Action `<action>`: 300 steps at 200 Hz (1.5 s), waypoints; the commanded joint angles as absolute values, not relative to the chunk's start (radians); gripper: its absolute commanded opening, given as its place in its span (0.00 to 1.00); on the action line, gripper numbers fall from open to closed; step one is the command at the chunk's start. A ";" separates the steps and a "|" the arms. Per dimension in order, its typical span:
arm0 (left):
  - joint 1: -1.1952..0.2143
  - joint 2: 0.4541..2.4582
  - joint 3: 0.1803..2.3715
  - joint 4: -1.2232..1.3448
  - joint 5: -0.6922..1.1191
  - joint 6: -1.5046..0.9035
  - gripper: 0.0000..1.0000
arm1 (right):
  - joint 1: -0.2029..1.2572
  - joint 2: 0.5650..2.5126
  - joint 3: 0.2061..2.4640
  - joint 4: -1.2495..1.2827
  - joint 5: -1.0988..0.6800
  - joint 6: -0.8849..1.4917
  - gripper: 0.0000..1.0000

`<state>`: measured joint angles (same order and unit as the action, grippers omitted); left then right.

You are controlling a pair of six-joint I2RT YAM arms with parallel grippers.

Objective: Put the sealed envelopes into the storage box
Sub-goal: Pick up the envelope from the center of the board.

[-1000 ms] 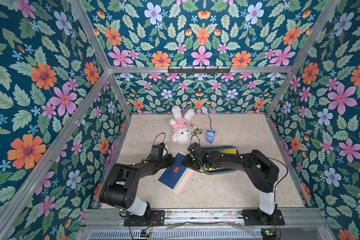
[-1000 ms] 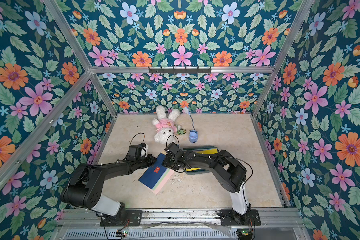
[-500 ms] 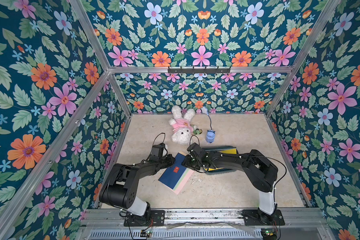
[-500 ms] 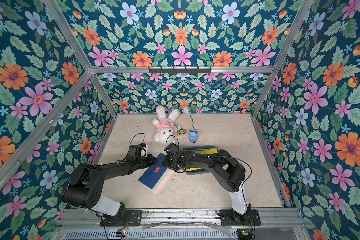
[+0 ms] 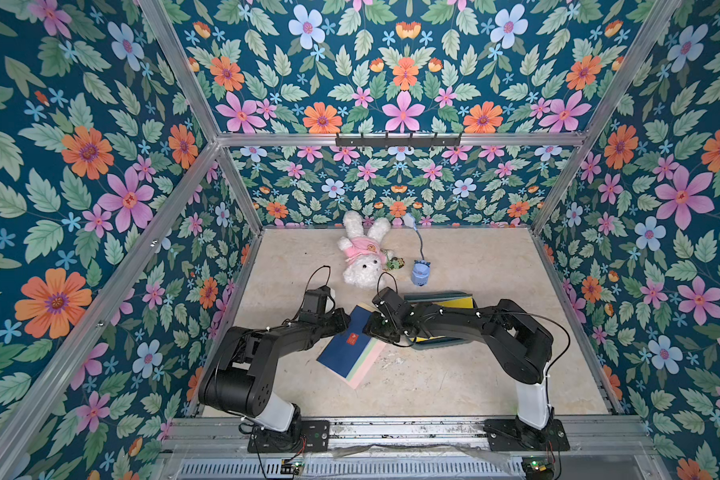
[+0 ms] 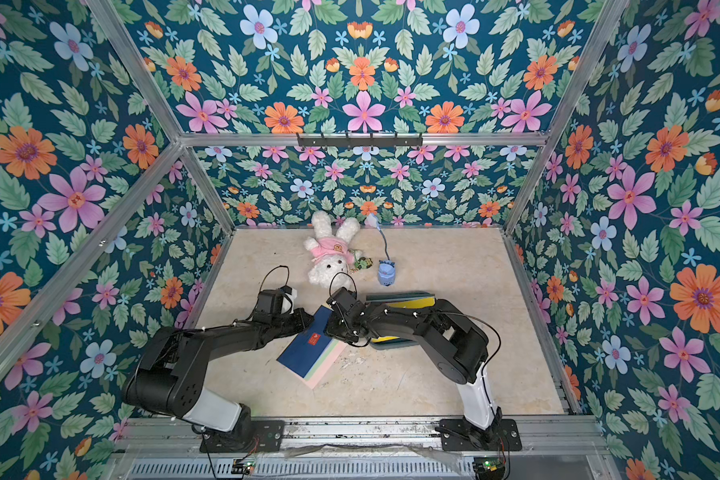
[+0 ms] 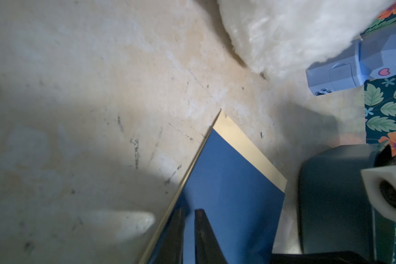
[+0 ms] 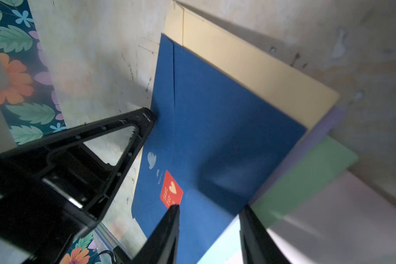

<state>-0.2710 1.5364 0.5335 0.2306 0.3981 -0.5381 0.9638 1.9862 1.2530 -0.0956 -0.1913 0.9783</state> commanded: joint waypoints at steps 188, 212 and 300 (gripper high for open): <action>-0.273 1.558 0.531 0.121 0.367 -0.517 0.16 | 0.976 1.958 1.303 -0.128 -0.204 0.963 0.46; -0.272 1.554 0.529 0.118 0.365 -0.514 0.16 | 0.976 1.955 1.292 -0.130 -0.198 0.963 0.46; -0.272 1.560 0.528 0.123 0.365 -0.513 0.16 | 0.963 1.971 1.302 -0.091 -0.209 0.981 0.46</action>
